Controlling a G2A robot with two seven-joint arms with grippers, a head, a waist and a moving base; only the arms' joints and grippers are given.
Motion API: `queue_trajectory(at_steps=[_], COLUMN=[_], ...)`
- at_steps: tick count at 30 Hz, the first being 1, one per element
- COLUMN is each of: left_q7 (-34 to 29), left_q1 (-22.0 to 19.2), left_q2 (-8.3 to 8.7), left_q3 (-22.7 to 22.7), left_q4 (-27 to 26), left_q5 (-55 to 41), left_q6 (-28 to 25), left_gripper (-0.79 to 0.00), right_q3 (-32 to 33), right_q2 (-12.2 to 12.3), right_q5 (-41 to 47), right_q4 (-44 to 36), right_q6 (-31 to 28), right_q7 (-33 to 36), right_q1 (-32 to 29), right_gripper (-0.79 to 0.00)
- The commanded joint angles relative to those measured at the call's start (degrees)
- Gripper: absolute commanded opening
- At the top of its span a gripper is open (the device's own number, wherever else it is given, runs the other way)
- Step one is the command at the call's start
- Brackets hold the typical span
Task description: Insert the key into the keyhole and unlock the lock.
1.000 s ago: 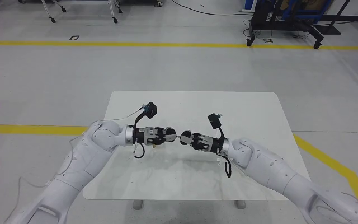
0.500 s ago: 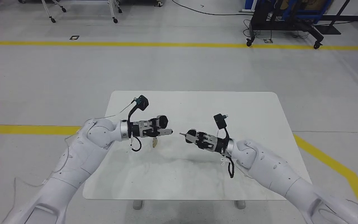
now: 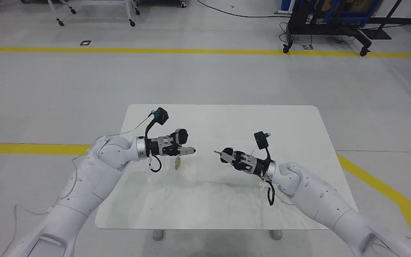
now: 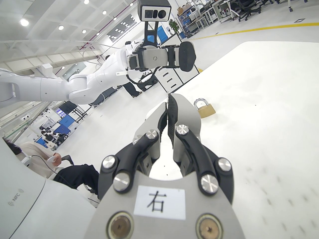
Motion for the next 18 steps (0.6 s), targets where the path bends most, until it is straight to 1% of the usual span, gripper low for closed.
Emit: queue_trajectory(at_steps=[1, 3, 5, 7, 9, 11, 13, 16, 18], left_q7=[1.61, 2.95, 3.23, 1.93, -0.46, -3.65, -7.99, -12.39, -14.66], left_q1=[1.1, 3.08, 6.27, 9.8, 13.77, 17.4, 19.7, 21.54, 21.77], left_q2=[0.84, 2.16, 3.6, 4.97, 5.98, 6.65, 7.15, 7.34, 7.15], left_q3=[-2.44, -6.22, -10.3, -14.19, -16.7, -17.97, -18.7, -18.0, -16.05], left_q4=[-2.75, -6.64, -11.62, -17.75, -24.76, -30.48, -34.17, -37.31, -37.76], left_q5=[5.25, 12.79, 19.43, 27.79, 35.42, 38.67, 40.76, 43.12, 44.98], left_q6=[1.42, 3.52, 6.27, 11.45, 16.65, 19.0, 20.94, 24.53, 26.57], left_gripper=[0.0, 0.0, 0.0, 0.0, 0.0, 0.0, 0.0, 0.0, 0.0], right_q3=[0.0, 0.0, 0.0, 0.0, 0.0, 0.0, 0.0, 0.0, 0.0], right_q2=[0.0, 0.0, 0.0, 0.0, 0.0, 0.0, 0.0, 0.0, 0.0], right_q5=[0.0, 0.0, 0.0, 0.0, 0.0, 0.0, 0.0, 0.0, 0.0], right_q4=[0.0, 0.0, 0.0, 0.0, 0.0, 0.0, 0.0, 0.0, 0.0], right_q6=[0.0, 0.0, 0.0, 0.0, 0.0, 0.0, 0.0, 0.0, 0.0], right_q7=[0.0, 0.0, 0.0, 0.0, 0.0, 0.0, 0.0, 0.0, 0.0], right_q1=[0.0, 0.0, 0.0, 0.0, 0.0, 0.0, 0.0, 0.0, 0.0], right_gripper=[-0.785, -0.785, -0.785, -0.785, -0.785, -0.785, -0.785, -0.785, -0.785])
